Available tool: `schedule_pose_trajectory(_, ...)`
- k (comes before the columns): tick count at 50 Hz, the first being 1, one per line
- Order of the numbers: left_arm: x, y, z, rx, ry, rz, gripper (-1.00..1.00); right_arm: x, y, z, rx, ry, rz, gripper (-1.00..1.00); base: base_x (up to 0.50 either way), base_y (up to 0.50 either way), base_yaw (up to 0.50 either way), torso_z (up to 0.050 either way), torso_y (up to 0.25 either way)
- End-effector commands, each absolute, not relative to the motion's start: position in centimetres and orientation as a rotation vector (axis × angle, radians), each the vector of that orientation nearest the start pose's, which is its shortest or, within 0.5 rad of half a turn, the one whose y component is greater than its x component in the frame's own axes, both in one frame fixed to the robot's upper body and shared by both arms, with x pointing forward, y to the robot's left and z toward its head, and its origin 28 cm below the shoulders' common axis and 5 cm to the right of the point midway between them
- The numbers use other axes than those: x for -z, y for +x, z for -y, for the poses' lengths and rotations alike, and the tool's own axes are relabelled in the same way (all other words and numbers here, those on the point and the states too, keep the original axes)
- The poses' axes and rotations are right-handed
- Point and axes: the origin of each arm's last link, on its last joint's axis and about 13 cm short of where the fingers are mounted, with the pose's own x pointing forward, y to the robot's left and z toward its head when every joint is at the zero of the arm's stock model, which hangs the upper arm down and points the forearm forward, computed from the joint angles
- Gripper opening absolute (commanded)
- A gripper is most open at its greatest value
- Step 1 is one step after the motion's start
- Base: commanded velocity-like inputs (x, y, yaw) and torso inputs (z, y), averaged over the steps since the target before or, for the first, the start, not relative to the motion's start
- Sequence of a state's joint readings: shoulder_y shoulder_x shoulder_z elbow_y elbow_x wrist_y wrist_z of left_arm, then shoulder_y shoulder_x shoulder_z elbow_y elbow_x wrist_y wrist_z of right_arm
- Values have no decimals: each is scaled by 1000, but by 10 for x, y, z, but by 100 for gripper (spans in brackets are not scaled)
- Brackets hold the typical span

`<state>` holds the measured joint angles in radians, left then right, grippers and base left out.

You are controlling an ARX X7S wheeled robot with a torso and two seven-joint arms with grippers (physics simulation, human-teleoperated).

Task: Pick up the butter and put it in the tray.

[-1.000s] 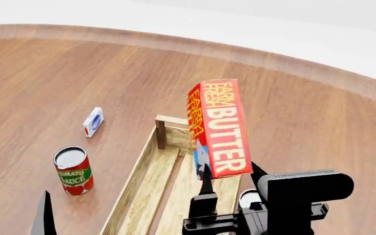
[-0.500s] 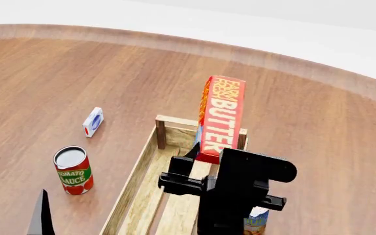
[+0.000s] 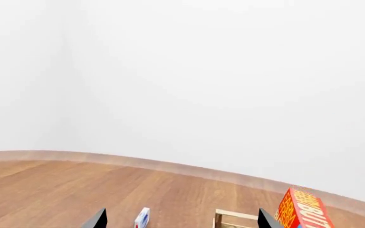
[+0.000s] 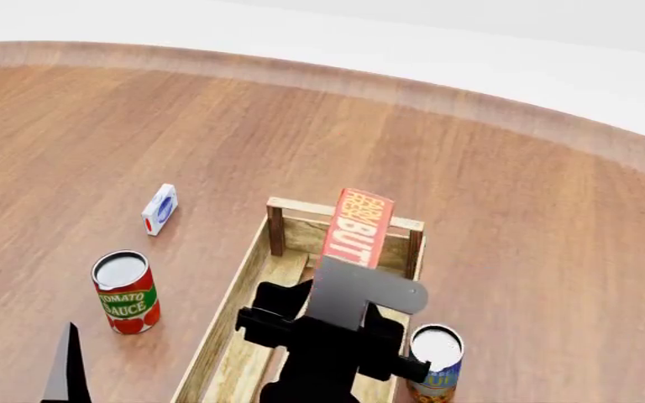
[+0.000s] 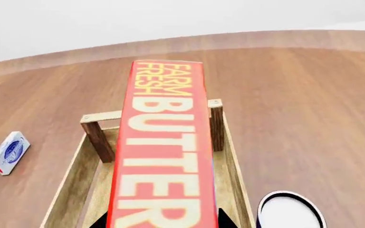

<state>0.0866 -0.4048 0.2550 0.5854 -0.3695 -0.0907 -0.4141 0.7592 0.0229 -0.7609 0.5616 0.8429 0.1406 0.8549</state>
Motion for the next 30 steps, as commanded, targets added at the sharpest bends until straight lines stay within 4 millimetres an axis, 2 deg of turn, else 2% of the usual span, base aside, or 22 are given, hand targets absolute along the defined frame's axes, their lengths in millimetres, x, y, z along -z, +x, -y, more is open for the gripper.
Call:
schedule_pose_trajectory(1, -106, 173, -211, 32, -94, 265, 100, -74, 342, -26, 238, 92, -267, -100, 0, 0, 0, 0, 0)
schedule_pose_trajectory(17, -106, 173, -210, 32, -95, 265, 100, -48, 338, -20, 186, -2, -308, -100, 0, 0, 0, 0, 2)
schedule_pose_trajectory(30, -106, 173, -210, 34, -94, 265, 100, -46, 337, -20, 158, -1, -334, -100, 0, 0, 0, 1, 2)
